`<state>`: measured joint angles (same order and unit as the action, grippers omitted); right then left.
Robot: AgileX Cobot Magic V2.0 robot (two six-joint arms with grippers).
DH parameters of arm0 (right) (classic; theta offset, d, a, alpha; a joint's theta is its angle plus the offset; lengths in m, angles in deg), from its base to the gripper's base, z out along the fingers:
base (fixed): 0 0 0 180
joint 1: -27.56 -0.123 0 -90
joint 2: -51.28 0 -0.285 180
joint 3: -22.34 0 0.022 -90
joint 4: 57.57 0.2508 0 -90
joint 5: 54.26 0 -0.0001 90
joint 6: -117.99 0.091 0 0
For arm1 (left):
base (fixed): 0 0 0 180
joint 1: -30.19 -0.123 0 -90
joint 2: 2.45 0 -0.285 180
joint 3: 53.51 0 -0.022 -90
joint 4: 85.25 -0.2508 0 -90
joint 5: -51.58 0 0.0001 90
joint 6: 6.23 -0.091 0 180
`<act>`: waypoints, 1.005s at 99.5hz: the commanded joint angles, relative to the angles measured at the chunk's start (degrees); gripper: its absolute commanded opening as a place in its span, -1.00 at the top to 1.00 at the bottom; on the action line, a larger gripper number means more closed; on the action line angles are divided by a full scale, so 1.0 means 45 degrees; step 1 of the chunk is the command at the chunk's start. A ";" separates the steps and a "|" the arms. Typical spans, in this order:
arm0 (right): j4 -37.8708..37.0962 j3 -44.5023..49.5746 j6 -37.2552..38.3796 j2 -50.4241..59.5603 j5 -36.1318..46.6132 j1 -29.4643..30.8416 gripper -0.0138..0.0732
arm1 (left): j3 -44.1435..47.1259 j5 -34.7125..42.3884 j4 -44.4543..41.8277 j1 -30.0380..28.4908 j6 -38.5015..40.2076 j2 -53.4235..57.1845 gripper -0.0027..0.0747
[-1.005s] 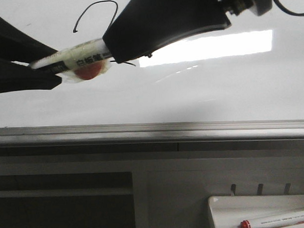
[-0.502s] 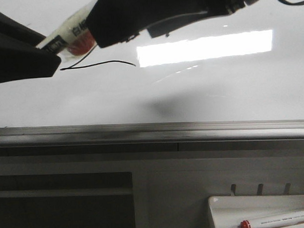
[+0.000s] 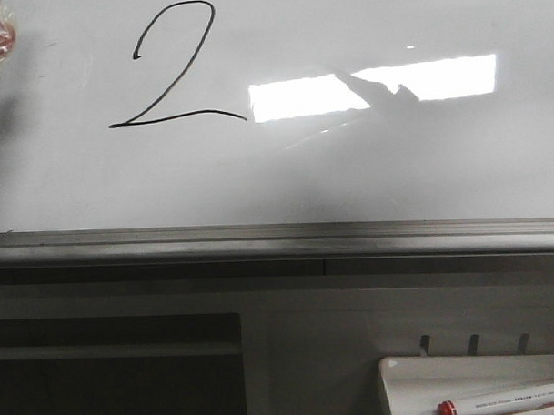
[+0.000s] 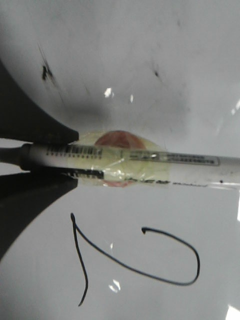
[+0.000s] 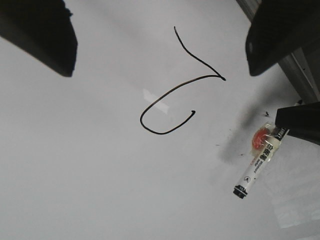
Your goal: Write number 2 on whiteboard
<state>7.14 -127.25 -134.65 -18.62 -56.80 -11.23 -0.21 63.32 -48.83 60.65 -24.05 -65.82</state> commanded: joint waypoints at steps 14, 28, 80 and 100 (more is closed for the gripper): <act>0.0098 -0.0306 -0.0030 0.0260 0.0288 0.0007 -0.74 | -0.0459 0.0368 0.0973 -0.0140 0.0104 -0.0565 0.98; 0.0098 -0.0306 -0.0030 0.0260 0.0266 0.0007 -0.74 | -0.0459 0.0890 0.1284 -0.0140 0.0104 -0.0949 0.98; 0.0098 -0.0306 -0.0030 0.0260 0.0196 0.0007 -0.74 | -0.0459 0.1898 0.1088 -0.0140 0.0104 -0.1799 0.98; 0.0098 -0.0306 -0.0030 0.0260 0.0196 0.0007 -0.74 | -0.0459 0.1758 0.0954 -0.0140 0.0104 -0.1799 0.98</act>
<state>7.27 -126.96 -134.65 -18.62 -57.24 -11.23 -0.57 67.41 -44.01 60.10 -24.05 -74.48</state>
